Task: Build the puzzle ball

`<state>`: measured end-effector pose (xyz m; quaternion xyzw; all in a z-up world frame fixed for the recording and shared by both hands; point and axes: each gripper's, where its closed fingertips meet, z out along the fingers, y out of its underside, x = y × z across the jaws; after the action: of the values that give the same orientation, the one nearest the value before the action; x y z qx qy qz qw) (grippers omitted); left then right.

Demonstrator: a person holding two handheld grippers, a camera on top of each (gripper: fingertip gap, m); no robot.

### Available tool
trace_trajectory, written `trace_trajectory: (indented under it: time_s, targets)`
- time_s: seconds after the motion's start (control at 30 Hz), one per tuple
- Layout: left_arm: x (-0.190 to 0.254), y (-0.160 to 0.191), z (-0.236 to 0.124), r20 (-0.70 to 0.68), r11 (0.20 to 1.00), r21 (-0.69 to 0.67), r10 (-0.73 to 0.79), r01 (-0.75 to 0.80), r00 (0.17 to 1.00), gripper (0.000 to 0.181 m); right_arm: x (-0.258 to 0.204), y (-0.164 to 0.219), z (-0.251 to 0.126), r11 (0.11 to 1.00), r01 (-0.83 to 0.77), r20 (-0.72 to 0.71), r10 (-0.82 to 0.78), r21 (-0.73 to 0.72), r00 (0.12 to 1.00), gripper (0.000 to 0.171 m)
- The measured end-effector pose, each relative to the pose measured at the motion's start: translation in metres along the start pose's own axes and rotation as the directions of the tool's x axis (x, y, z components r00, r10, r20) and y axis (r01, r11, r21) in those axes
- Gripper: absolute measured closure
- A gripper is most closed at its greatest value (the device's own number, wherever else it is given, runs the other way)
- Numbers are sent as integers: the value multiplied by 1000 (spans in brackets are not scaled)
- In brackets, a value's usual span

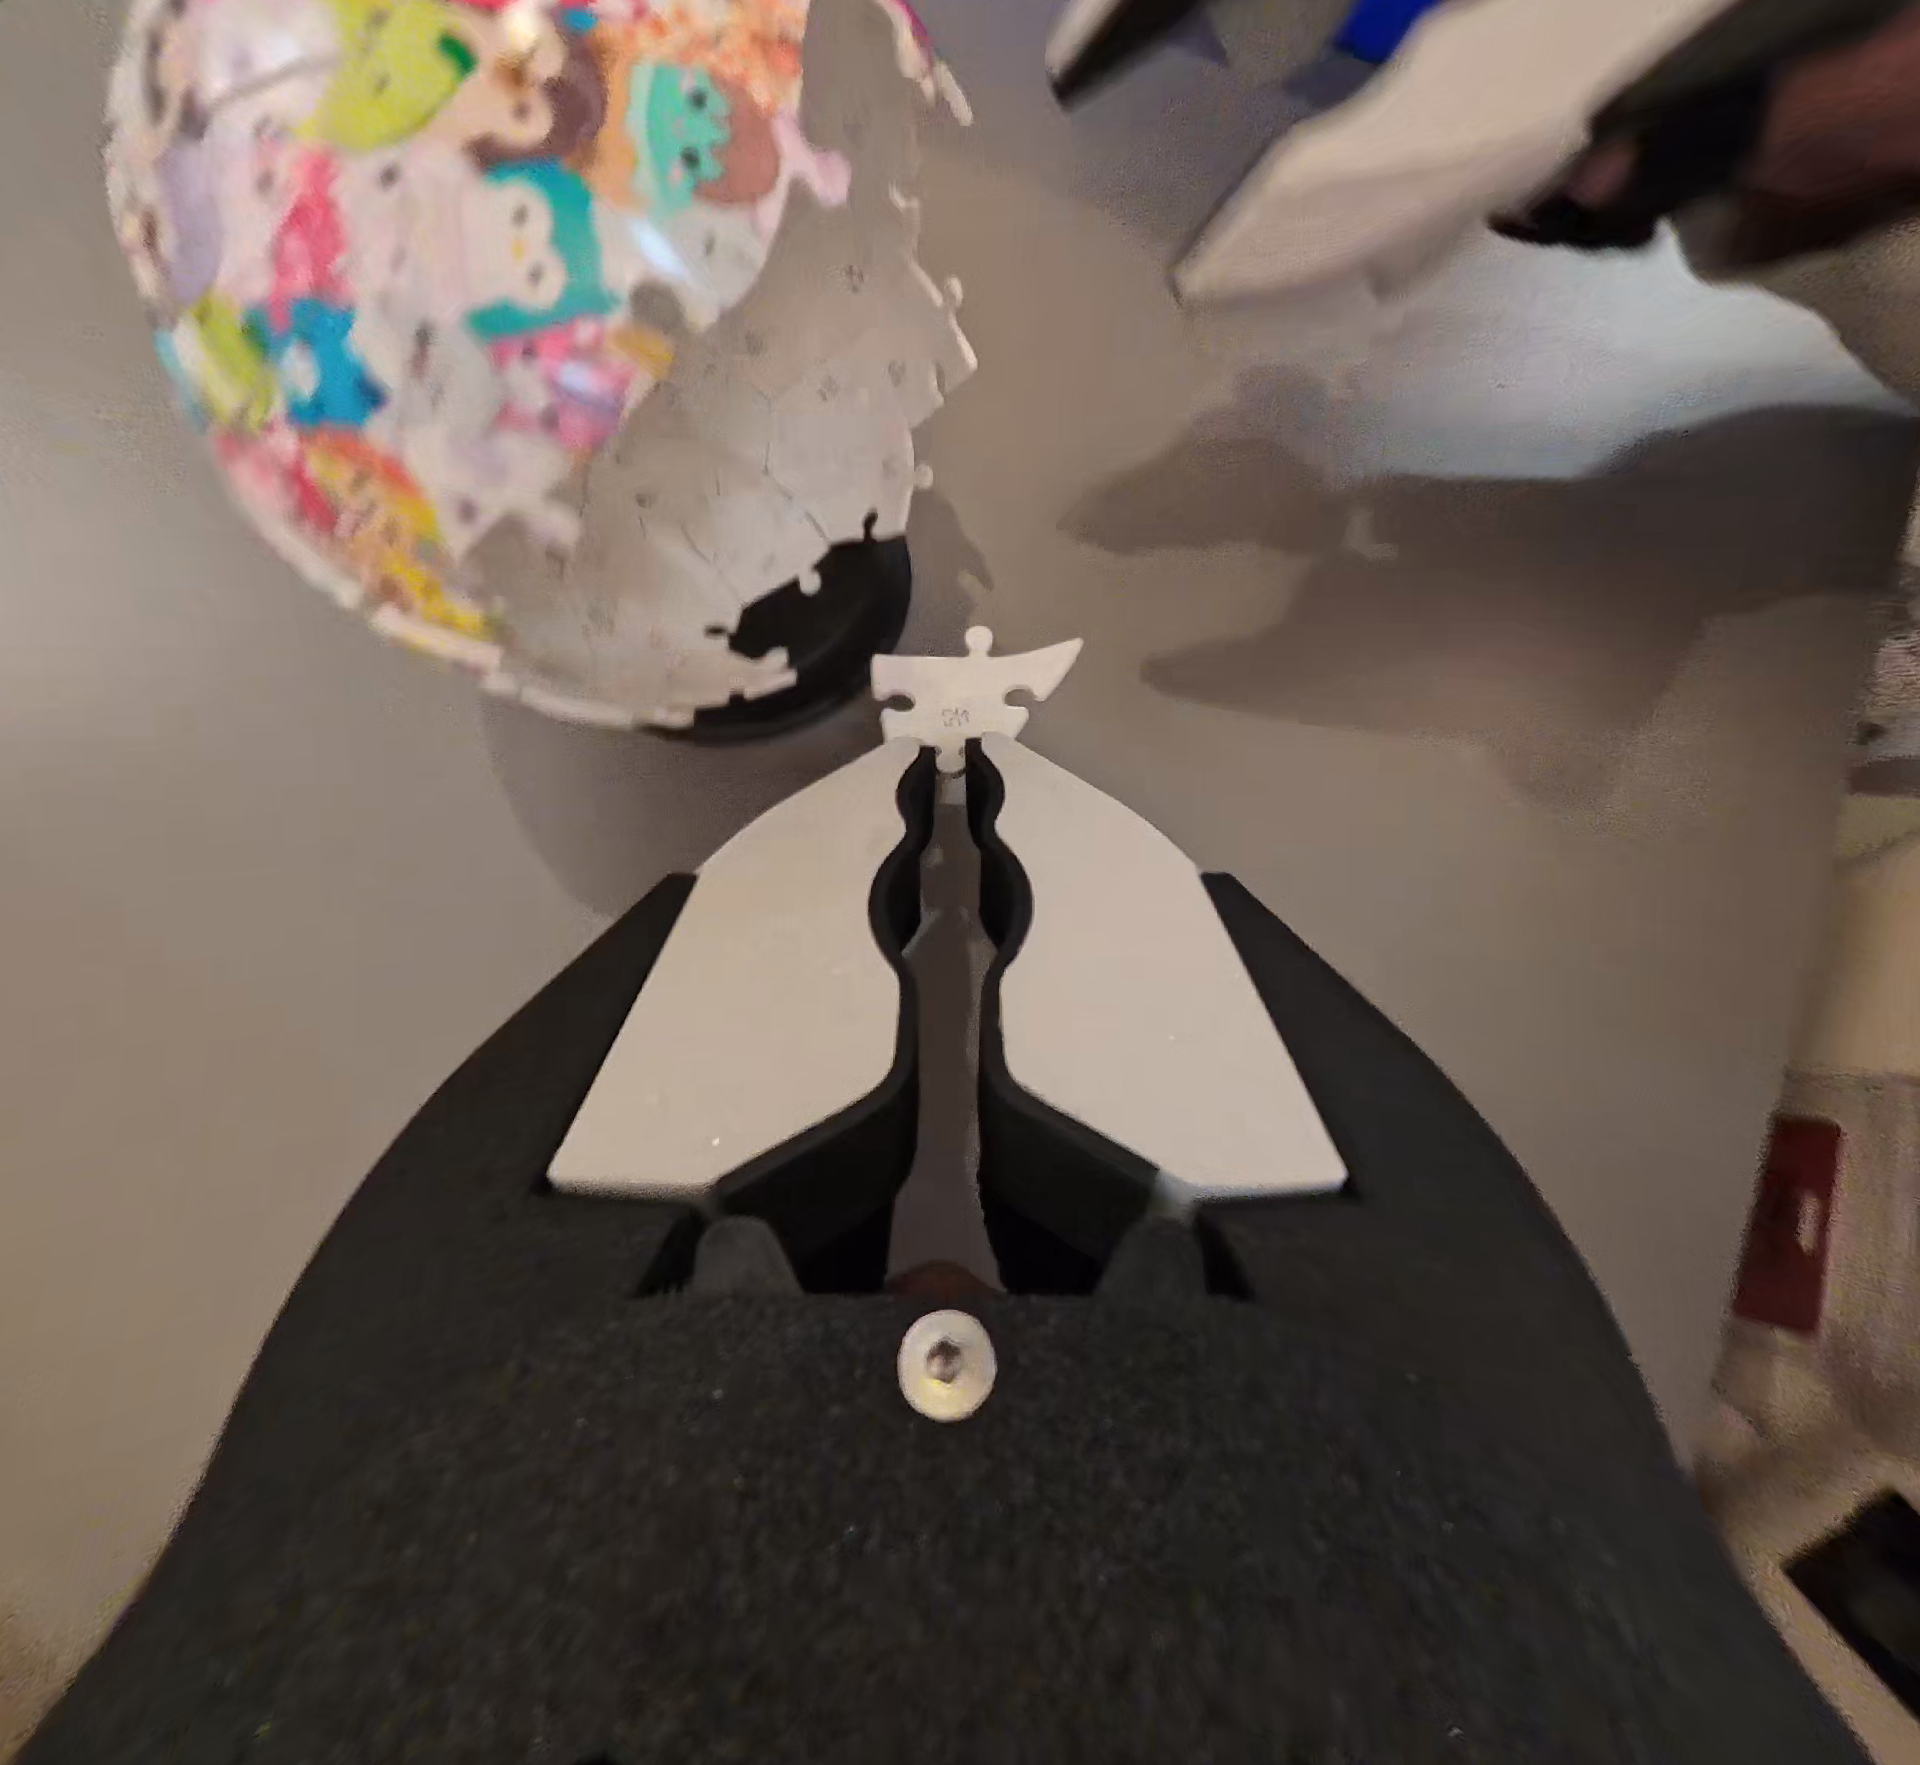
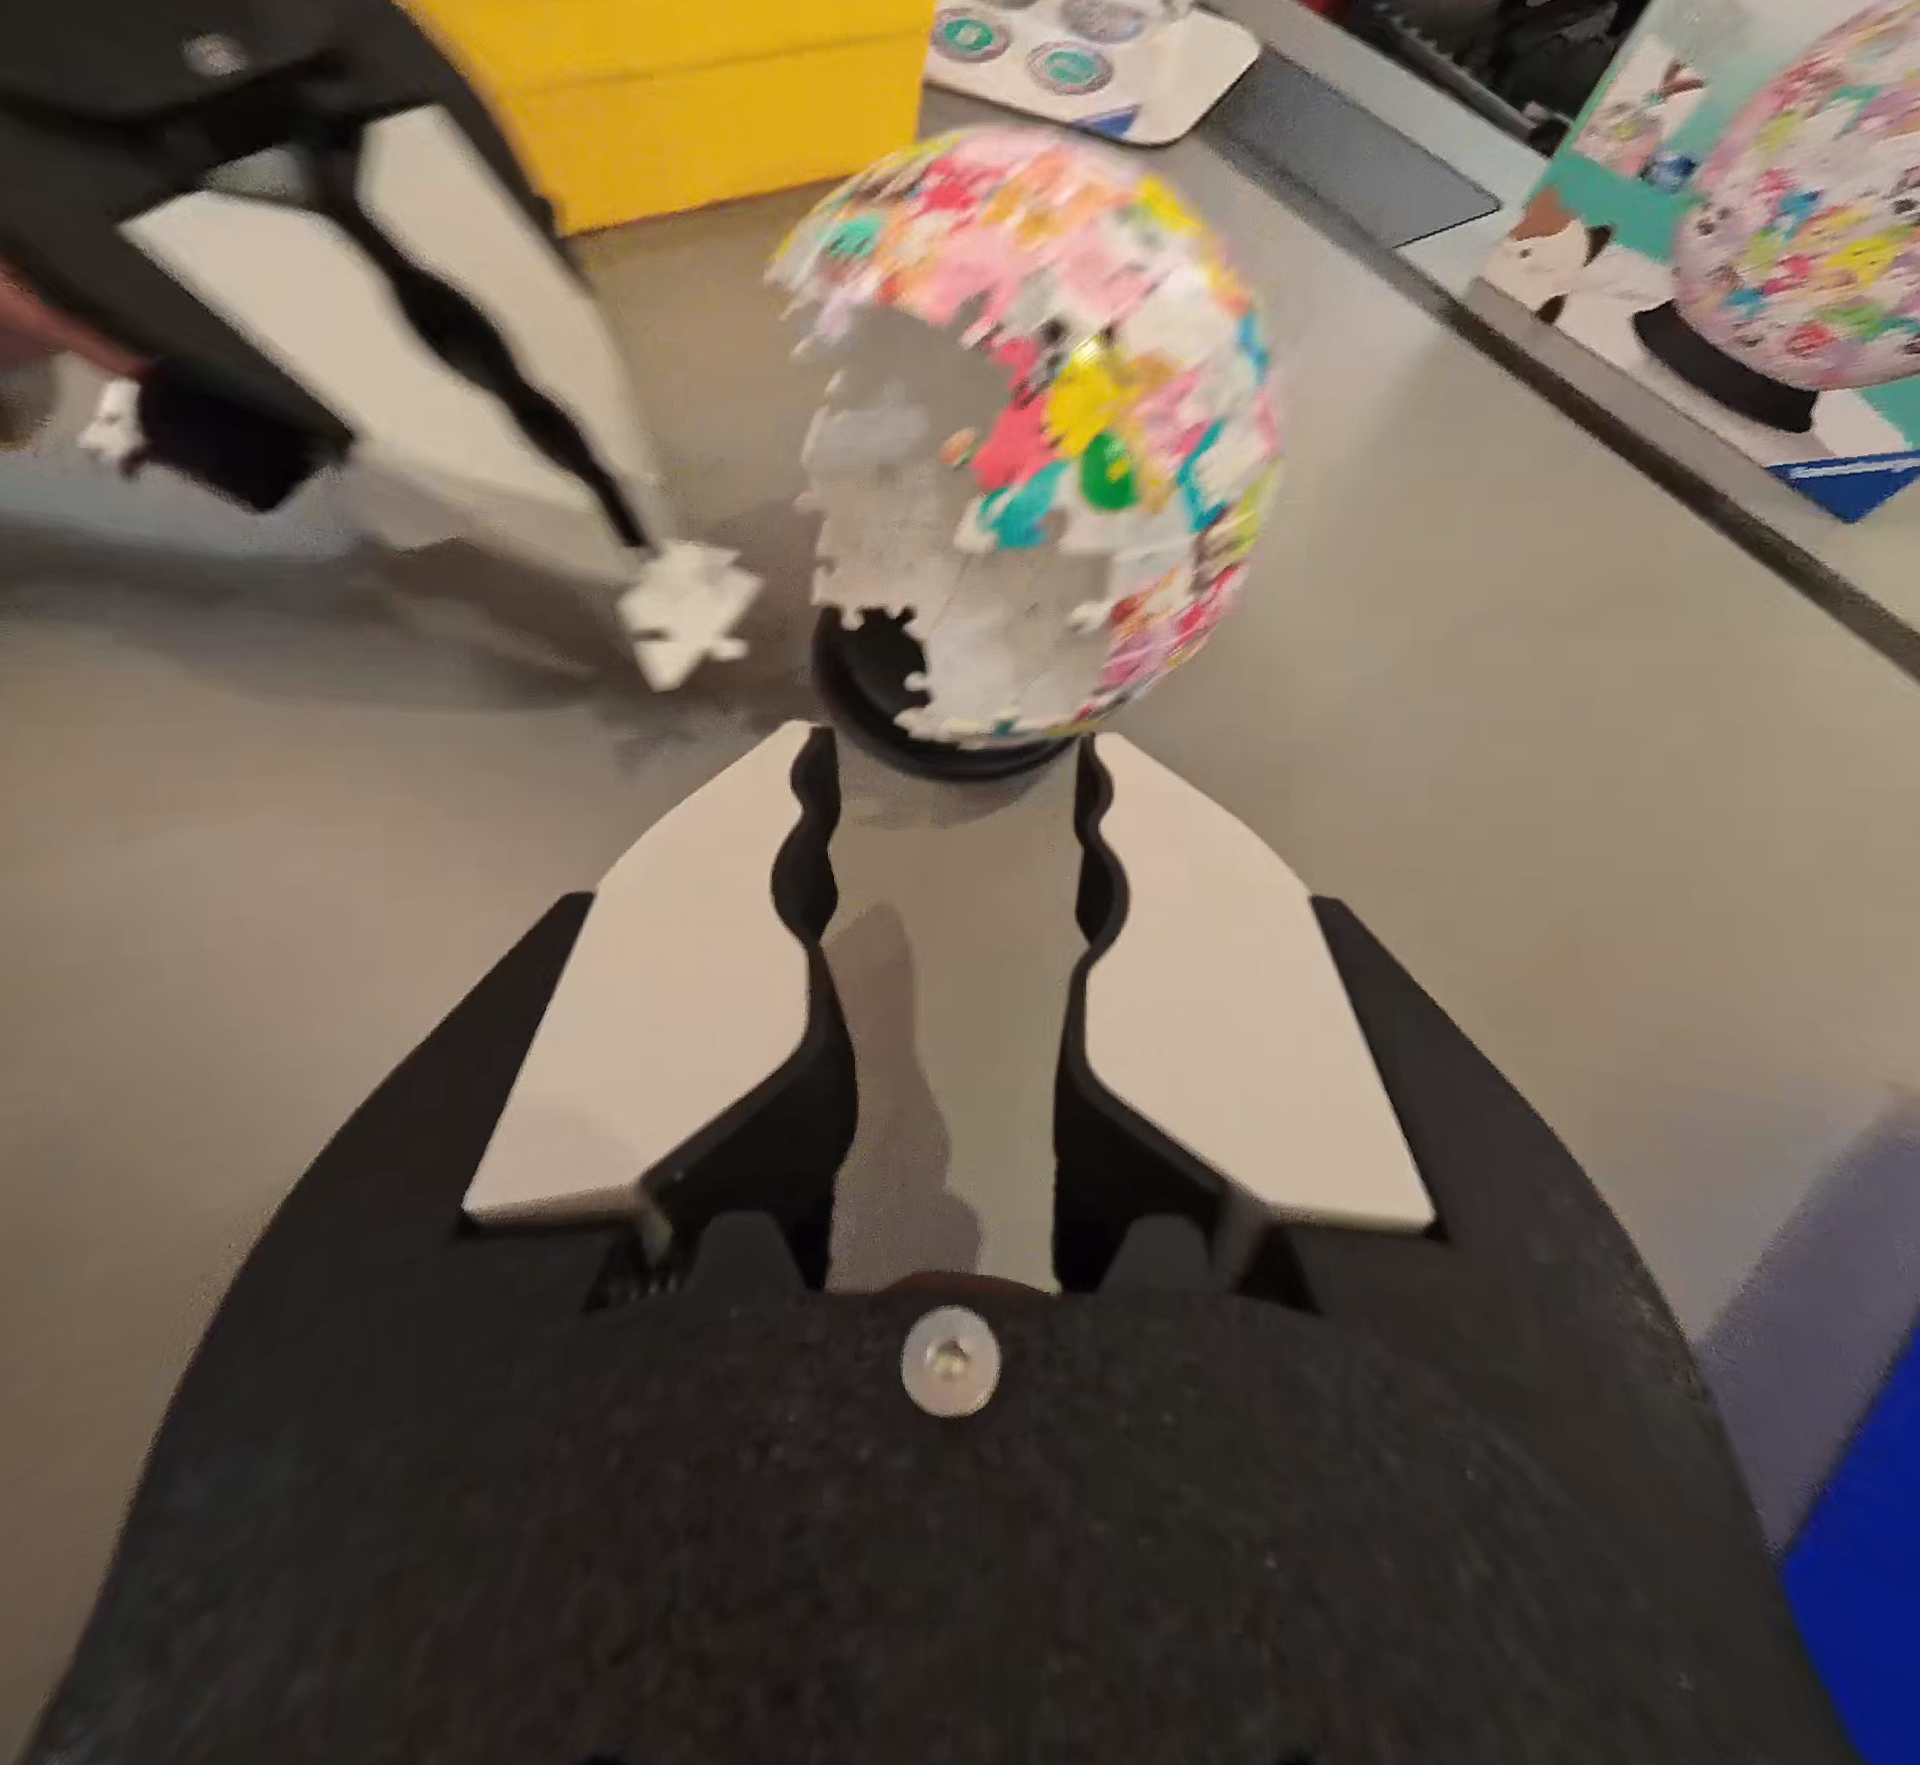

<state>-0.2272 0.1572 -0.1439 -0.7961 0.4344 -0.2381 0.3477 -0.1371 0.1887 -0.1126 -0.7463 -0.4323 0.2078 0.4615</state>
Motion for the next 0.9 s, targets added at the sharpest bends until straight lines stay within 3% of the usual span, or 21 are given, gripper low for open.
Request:
trace_trajectory:
  time_s: [0.13,0.23,0.53,0.67,0.83,0.9]
  targets:
    - [17,30,-27,-168,994,-79,-94,82,981,176,17,0,10,982,32,67,-20,-185,998,130]
    - [38,38,-20,-254,992,-89,-109,89,961,176,10,3,1,960,97,178,-50,-263,983,129]
    - [46,53,17,-130,990,-125,48,-65,990,175,-10,26,-20,965,40,164,3,-259,986,129]
    - [39,49,-1,-106,992,-118,35,-47,994,122,10,12,-18,943,154,195,-98,-296,976,127]
    - [-16,10,-56,-19,979,-144,142,-144,990,111,30,-17,-5,898,320,371,-199,-301,907,122]
    - [-37,8,-59,-80,946,-267,170,-185,982,98,44,-6,7,844,398,424,-232,-359,875,118]
